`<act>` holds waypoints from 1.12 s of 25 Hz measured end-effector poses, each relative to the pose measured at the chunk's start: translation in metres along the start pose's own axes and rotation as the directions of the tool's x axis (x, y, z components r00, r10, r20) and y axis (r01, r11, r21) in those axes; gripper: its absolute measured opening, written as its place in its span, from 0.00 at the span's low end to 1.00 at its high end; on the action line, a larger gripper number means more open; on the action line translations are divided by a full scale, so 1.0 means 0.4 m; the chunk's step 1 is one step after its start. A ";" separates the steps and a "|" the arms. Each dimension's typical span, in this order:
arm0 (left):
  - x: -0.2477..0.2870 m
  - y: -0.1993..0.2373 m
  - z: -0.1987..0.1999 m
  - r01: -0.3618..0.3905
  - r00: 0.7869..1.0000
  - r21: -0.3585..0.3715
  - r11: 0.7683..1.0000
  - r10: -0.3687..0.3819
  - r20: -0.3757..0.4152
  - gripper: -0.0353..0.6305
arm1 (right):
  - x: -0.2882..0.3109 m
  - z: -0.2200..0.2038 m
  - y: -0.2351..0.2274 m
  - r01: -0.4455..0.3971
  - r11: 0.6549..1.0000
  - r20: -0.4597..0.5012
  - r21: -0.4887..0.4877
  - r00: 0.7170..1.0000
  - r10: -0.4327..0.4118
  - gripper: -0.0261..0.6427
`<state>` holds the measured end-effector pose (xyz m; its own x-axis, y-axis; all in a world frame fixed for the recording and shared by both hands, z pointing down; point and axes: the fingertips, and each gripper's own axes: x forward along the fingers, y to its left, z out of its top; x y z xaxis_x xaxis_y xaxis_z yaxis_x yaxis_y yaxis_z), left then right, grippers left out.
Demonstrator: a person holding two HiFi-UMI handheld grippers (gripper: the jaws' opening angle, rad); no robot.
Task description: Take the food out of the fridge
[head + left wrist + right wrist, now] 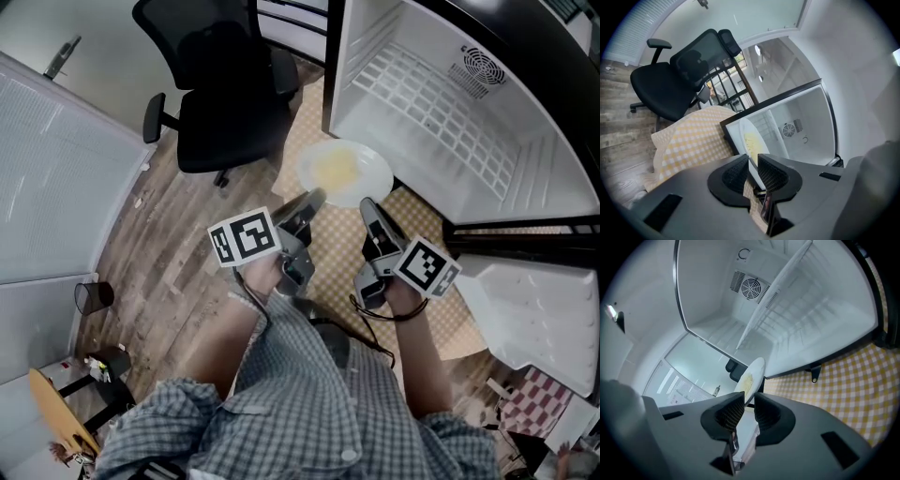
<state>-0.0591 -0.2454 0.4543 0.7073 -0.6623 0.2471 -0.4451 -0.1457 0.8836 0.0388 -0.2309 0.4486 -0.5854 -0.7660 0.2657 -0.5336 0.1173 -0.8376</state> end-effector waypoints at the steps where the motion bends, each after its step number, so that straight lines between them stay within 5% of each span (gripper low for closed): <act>1: 0.001 0.015 -0.009 -0.008 1.000 -0.005 1.000 0.008 -0.009 0.15 | 0.002 -0.011 -0.013 0.009 1.000 -0.010 0.006 1.000 -0.009 0.13; 15: 0.038 0.225 -0.130 -0.155 0.981 -0.091 0.984 0.143 -0.129 0.16 | 0.038 -0.148 -0.204 0.163 0.983 -0.126 0.085 0.980 -0.152 0.13; 28: 0.069 0.332 -0.188 -0.266 0.939 -0.026 0.964 0.253 -0.235 0.17 | 0.060 -0.220 -0.315 0.286 0.954 -0.224 0.086 0.939 -0.262 0.13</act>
<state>-0.0575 -0.2278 0.6084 0.6805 -0.4855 0.5487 -0.6029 0.0545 0.7960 0.0381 -0.2084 0.6024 -0.5469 -0.6080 0.5755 -0.6241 -0.1620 -0.7643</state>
